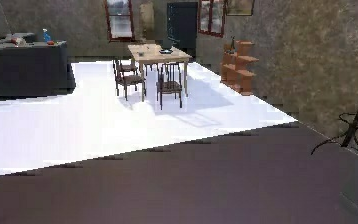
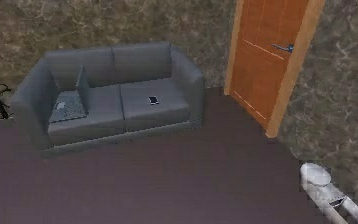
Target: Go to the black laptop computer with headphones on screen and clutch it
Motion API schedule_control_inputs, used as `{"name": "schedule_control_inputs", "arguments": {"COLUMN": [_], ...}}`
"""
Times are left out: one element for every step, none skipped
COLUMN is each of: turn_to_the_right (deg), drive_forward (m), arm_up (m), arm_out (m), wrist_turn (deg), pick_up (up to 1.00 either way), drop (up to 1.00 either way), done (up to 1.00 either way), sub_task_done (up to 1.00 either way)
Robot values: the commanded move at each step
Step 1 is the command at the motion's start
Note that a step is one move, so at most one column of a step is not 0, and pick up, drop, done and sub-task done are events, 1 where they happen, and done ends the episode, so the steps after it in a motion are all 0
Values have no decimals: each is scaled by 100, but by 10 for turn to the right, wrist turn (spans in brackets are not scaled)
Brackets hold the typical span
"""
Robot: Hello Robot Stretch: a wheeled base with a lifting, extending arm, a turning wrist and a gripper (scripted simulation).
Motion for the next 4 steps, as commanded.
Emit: {"name": "schedule_control_inputs", "arguments": {"turn_to_the_right": [450,450,450,120], "drive_forward": [0,0,0,0], "arm_up": [0,0,0,0], "arm_out": [0,0,0,0], "wrist_turn": [0,0,0,0], "pick_up": [0,0,0,0], "drop": [0,0,0,0], "done": [0,0,0,0], "sub_task_done": [0,0,0,0]}}
